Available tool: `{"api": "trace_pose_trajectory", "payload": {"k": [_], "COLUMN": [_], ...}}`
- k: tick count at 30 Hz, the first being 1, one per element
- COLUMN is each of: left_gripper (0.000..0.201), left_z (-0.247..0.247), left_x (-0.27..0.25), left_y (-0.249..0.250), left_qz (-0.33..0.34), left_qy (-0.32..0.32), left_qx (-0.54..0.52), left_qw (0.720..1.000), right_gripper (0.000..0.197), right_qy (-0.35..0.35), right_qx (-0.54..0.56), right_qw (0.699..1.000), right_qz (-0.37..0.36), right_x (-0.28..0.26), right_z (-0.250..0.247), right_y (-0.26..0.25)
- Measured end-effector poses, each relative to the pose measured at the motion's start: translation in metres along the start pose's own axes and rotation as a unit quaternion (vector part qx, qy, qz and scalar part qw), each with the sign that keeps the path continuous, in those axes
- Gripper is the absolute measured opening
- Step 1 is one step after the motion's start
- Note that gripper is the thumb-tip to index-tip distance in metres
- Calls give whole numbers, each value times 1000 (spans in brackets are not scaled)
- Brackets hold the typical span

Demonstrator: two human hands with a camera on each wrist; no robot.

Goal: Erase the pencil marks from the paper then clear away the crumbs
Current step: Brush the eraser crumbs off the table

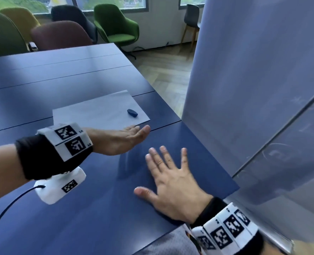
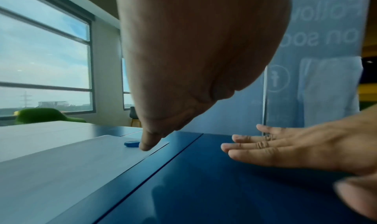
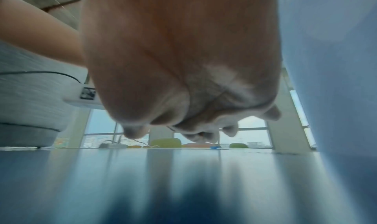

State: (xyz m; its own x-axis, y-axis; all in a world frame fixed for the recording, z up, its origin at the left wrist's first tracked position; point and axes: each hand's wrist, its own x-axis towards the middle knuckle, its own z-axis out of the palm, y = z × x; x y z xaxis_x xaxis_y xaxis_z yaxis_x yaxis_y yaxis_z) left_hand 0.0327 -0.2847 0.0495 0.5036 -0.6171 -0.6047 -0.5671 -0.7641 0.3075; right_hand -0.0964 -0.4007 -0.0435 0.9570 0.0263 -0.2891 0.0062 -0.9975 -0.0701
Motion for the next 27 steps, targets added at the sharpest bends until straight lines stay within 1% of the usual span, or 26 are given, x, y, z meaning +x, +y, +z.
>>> {"api": "trace_pose_trajectory", "payload": {"k": [1,2,5,7,8,9,10,11,12,14,15,16,19,20,22,24,25,26,27], "left_gripper": [111,111,110,113,115,116,117,116,113,111,111,111,110,110,109,110,109,109,109], "left_z": [4,6,6,8,8,8,10,11,12,14,14,14,14,15,15,15,14,13,12], "left_x": [6,15,26,30,30,31,33,34,34,33,33,33,30,30,30,30,30,30,30], "left_y": [1,-3,-5,-5,-3,-2,-2,-1,0,2,2,1,1,1,1,2,3,3,4], "left_qz": [0,-8,-53,-53,-51,-50,-49,-48,-48,-48,-47,-46,-49,-50,-51,-51,-50,-51,-51], "left_qy": [-17,-36,-42,-39,-37,-37,-37,-39,-42,-47,-49,-51,-55,-56,-57,-56,-54,-53,-53], "left_qx": [24,48,63,78,87,94,101,104,104,110,111,112,101,99,101,101,102,103,103], "left_qw": [1000,998,996,995,994,994,993,993,992,992,991,991,992,992,992,992,992,992,992], "right_gripper": [90,91,96,95,94,92,90,88,85,77,77,79,87,87,87,89,89,88,87], "right_qy": [0,-1,-17,-5,16,52,78,76,59,41,37,40,71,70,77,61,56,62,65], "right_qx": [-2,-9,-12,-6,-1,1,-1,-2,3,-2,-18,-34,-41,-35,-21,-23,-33,-46,-59], "right_qw": [1000,1000,998,996,997,998,997,996,994,989,988,990,996,997,994,987,985,986,989], "right_qz": [-20,-20,59,86,78,48,2,-44,-89,-144,-148,-130,-29,-23,-80,-150,-159,-148,-118], "right_x": [1,1,2,-3,-7,-13,-21,-28,-35,-46,-48,-48,-36,-36,-41,-52,-53,-50,-45], "right_z": [3,6,5,-3,-5,-7,-6,0,13,38,45,45,31,29,36,44,45,43,39], "right_y": [-3,-1,29,47,52,51,44,35,25,14,18,27,61,61,45,27,29,39,52]}}
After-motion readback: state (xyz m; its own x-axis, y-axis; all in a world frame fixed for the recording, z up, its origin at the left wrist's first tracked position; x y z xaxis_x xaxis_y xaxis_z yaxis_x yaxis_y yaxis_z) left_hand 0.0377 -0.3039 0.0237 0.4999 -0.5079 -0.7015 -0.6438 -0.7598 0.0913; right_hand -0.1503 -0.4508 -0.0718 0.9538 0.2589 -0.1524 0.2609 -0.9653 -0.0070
